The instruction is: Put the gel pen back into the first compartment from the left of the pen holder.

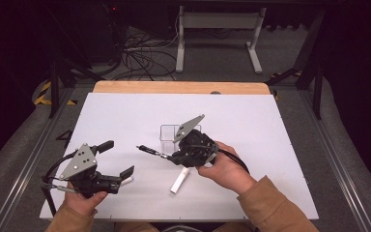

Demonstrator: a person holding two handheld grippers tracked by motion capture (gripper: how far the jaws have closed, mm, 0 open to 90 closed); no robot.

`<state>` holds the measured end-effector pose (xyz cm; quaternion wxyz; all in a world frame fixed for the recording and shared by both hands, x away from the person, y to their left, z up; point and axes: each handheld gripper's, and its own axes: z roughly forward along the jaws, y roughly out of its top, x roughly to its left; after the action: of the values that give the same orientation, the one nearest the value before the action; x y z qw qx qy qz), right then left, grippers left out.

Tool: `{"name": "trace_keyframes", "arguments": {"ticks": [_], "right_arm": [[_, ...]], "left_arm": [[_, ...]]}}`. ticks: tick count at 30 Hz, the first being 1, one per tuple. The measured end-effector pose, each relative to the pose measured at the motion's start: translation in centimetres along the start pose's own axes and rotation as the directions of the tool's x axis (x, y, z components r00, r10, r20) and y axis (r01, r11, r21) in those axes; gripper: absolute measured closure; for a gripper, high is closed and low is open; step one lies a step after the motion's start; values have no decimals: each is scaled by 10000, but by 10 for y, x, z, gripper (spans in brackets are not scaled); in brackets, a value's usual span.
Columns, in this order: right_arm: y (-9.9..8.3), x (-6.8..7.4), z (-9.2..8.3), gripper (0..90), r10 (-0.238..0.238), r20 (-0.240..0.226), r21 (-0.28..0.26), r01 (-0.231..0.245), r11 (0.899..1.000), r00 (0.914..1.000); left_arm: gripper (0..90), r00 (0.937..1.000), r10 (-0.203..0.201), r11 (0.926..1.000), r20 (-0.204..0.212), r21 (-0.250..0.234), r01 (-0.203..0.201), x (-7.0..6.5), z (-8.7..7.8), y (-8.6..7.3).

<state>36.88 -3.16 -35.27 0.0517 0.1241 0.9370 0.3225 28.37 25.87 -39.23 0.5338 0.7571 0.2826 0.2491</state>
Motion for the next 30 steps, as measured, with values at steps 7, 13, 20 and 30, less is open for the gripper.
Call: {"name": "trace_keyframes", "arguments": {"ticks": [7,13,20,30], "right_arm": [[-7,3,0,805,-543,-419,592,567,9966,9976],[-10,3,-3,805,-845,-651,963,905,9912,9943],[-14,4,-6,804,-1054,-817,1231,1150,9857,9911],[-18,7,-3,804,-1188,-1304,1638,1395,9766,9843]], "left_arm": [[75,9933,827,9932,809,747,-888,-9,13,12],[124,9738,1426,9728,1769,1566,-1709,-21,35,22],[159,9617,1492,9422,2300,2621,-2089,-32,58,26],[280,9166,1852,9175,3544,2716,-2905,-37,76,28]]}}
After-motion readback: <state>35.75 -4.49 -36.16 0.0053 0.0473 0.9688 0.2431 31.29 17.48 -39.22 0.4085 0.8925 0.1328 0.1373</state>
